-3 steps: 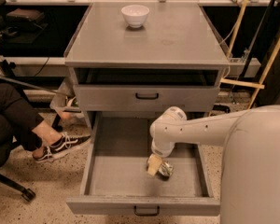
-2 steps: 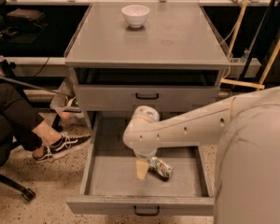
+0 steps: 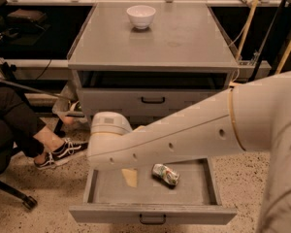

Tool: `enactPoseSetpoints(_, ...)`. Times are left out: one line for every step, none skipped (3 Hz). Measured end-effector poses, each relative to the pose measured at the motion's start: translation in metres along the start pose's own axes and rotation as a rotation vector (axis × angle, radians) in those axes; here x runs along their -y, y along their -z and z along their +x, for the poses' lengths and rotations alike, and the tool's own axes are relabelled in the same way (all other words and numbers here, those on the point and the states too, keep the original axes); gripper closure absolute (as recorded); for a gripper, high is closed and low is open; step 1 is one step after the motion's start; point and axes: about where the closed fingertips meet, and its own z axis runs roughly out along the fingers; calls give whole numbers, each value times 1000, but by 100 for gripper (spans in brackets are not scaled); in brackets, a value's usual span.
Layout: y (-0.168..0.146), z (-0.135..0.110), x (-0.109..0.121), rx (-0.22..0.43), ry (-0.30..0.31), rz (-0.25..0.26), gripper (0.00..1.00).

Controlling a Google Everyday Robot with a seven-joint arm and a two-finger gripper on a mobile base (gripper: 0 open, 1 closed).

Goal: Place 7up can into middle drawer

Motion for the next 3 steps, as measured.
enactPoseSetpoints(0, 1, 1, -1, -2, 0, 0)
enactPoseSetpoints(-3, 8, 8, 7, 4, -24, 0)
enactPoseSetpoints(3, 75, 74, 52, -198, -85, 0)
